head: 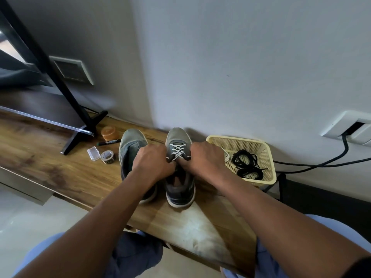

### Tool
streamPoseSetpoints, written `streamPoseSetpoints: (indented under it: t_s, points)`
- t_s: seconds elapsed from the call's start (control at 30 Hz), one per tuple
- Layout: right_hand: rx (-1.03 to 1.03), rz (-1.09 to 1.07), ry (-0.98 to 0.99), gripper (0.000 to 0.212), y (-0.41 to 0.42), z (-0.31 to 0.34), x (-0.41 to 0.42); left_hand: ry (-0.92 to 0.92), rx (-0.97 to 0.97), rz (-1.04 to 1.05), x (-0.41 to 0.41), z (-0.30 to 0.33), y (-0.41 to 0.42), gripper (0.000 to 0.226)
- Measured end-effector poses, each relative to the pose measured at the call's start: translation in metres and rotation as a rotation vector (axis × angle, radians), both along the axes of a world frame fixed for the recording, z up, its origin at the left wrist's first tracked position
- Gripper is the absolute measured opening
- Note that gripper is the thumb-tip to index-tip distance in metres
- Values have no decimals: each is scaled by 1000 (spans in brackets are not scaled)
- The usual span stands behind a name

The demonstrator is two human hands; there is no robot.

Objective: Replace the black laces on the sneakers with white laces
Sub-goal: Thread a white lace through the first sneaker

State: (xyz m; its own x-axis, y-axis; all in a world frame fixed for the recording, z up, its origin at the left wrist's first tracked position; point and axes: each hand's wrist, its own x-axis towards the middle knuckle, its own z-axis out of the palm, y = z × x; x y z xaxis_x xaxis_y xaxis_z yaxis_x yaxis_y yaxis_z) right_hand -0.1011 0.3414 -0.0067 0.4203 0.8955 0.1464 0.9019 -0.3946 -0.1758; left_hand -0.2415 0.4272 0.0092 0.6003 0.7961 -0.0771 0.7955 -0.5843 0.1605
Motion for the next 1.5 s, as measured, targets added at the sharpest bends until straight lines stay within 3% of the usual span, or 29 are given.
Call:
streamPoseSetpoints:
  t_s: [0.17,0.27,0.33,0.4,0.5,0.57,0.63,0.73,0.87,1.0,1.07,1.2,1.33,1.5]
  points:
    - [-76,-19,195,46,-3,32,8,22,-7,37,-16,25,2,35]
    - [-47,-19,243,33,-10,46,12,-59,29,66,-20,41,0,34]
    - [27,-14,345,37,-13,55,14,-155,26,103,-21,50,-1,36]
    - [138,-13,587,44,-14,64,13,-267,6,133,-19,56,-1,45]
    - [317,36,1024,34,-18,76,6,-470,20,113,-14,64,-7,51]
    - [420,71,1250,26,-19,81,3,-530,140,71,-9,70,-11,47]
    - [494,60,1352,16,-16,86,1,-558,262,55,-2,76,-12,38]
    - [566,8,1307,9,-7,87,-5,-676,247,75,1,82,-10,26]
    - [628,-11,1244,3,2,84,-9,-923,-53,174,-3,79,-3,15]
    - [680,-5,1211,26,10,85,-6,-1140,-356,176,-3,79,4,6]
    - [685,-26,1198,28,14,85,-6,-1180,-401,159,0,79,5,7]
    - [707,8,1149,4,17,84,-8,-1164,-387,191,4,77,11,4]
    - [683,-5,1000,10,20,79,-9,-1267,-482,215,7,74,11,2]
    - [651,-5,974,6,24,75,-10,-1291,-537,211,10,70,13,4]
